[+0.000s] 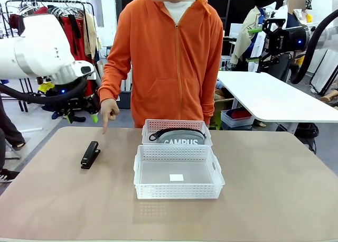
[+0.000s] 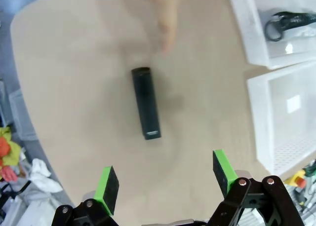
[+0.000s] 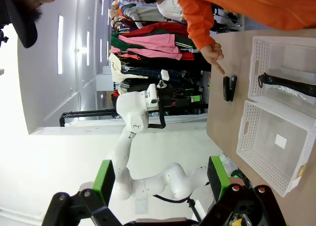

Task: Distribute items into two baskets.
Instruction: Pick up the Stapler that the person points to.

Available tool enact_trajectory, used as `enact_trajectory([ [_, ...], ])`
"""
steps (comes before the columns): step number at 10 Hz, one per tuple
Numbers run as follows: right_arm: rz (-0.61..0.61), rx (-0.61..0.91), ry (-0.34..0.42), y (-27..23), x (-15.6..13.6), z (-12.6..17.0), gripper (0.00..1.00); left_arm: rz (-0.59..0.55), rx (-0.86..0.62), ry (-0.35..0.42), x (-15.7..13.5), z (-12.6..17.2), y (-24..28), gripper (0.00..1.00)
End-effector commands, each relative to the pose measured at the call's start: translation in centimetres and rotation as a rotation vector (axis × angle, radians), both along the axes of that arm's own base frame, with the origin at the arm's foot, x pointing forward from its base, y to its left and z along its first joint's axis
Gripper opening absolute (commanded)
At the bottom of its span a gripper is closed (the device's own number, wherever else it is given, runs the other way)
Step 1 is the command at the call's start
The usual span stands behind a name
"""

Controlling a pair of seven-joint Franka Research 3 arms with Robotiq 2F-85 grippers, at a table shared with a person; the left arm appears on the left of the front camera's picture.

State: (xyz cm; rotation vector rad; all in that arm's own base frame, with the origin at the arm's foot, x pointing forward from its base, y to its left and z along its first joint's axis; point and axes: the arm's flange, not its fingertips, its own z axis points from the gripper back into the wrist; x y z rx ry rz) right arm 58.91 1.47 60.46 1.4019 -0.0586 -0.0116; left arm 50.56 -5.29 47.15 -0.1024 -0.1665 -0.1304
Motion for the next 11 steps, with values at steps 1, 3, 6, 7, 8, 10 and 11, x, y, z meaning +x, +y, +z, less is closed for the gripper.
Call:
enact_trajectory([
  [1, -0.003, 0.012, -0.001, 0.0, 0.0, 0.3, 1.00, 0.024, 0.024, 0.034, 0.7, -2.2, 0.7, 1.00],
  [3, -0.003, 0.012, -0.001, 0.0, 0.0, 0.3, 1.00, 0.018, 0.014, 0.060, 0.8, -5.4, 1.0, 1.00],
  [6, -0.003, 0.012, -0.001, 0.0, 0.0, 0.3, 1.00, 0.013, 0.013, 0.090, 1.5, -9.1, 1.3, 1.00],
  [7, -0.003, 0.012, -0.001, 0.0, 0.0, 0.3, 1.00, 0.007, 0.017, 0.098, 1.8, -10.0, 1.2, 1.00],
  [8, -0.003, 0.012, -0.001, 0.0, 0.0, 0.3, 1.00, -0.005, 0.011, 0.100, 2.0, -10.7, 1.0, 1.00],
  [10, -0.003, 0.012, -0.001, 0.0, 0.0, 0.3, 1.00, -0.020, 0.023, 0.100, 2.5, -11.8, 0.5, 1.00],
  [11, -0.003, 0.012, -0.001, 0.0, 0.0, 0.3, 1.00, -0.027, 0.027, 0.108, 2.8, -12.5, 0.2, 1.00],
])
